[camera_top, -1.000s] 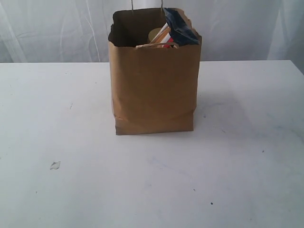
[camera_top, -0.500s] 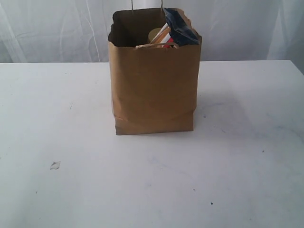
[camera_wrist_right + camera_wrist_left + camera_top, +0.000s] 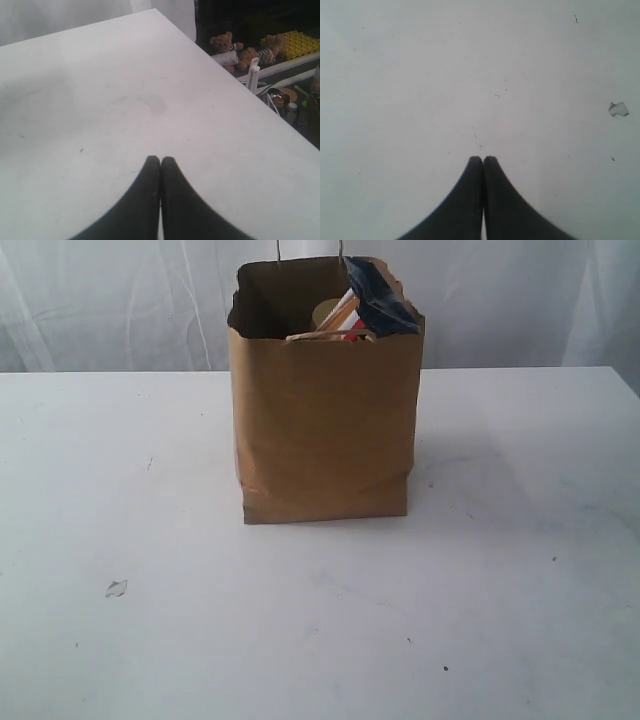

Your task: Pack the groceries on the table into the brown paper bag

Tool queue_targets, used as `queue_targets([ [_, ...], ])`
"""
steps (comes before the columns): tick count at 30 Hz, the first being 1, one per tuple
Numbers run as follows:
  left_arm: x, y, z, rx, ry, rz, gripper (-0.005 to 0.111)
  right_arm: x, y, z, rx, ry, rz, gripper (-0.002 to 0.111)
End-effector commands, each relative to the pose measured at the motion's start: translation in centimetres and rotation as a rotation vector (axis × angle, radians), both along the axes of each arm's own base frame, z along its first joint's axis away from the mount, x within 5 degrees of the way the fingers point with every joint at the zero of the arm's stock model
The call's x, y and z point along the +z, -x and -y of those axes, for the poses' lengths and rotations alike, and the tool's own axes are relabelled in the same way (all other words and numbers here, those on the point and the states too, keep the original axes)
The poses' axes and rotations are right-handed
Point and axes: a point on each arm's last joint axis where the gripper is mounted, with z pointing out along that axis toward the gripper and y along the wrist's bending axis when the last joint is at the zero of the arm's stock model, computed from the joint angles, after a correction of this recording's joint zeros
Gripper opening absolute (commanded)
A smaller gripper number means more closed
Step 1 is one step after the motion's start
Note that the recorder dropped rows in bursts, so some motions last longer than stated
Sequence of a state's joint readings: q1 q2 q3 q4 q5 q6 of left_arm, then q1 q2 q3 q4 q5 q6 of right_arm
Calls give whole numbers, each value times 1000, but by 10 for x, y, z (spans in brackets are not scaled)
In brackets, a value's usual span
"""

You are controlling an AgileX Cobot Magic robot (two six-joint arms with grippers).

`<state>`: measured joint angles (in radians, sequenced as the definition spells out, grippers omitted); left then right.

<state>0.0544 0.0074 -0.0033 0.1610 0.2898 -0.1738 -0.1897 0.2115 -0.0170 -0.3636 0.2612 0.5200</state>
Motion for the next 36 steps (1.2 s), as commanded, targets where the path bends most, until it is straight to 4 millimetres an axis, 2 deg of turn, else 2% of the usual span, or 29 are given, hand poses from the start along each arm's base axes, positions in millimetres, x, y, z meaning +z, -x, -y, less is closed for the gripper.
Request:
queue_targets([
  [1, -2, 1, 1, -5, 21, -13, 0, -1, 0, 0, -1, 9, -7, 0],
  [12, -2, 1, 1, -5, 21, -13, 0, -1, 0, 0, 0, 9, -5, 0],
  [19, -2, 1, 1, -5, 21, -13, 0, -1, 8, 1, -20, 31, 15, 0],
  [23, -2, 1, 1, -5, 21, -13, 0, 7, 14, -2, 3, 58, 174, 0],
  [27, -2, 1, 1, -5, 12, -6, 0, 37, 11, -14, 130, 128, 509, 0],
  [29, -2, 1, 0, -5, 8, -6, 0, 45, 13, -17, 165, 148, 600, 0],
  [32, -2, 1, 0, -5, 8, -6, 0, 49, 14, -18, 168, 170, 637, 0],
  [36, -2, 1, 0, -5, 8, -6, 0, 45, 14, -7, 55, 196, 583, 0],
])
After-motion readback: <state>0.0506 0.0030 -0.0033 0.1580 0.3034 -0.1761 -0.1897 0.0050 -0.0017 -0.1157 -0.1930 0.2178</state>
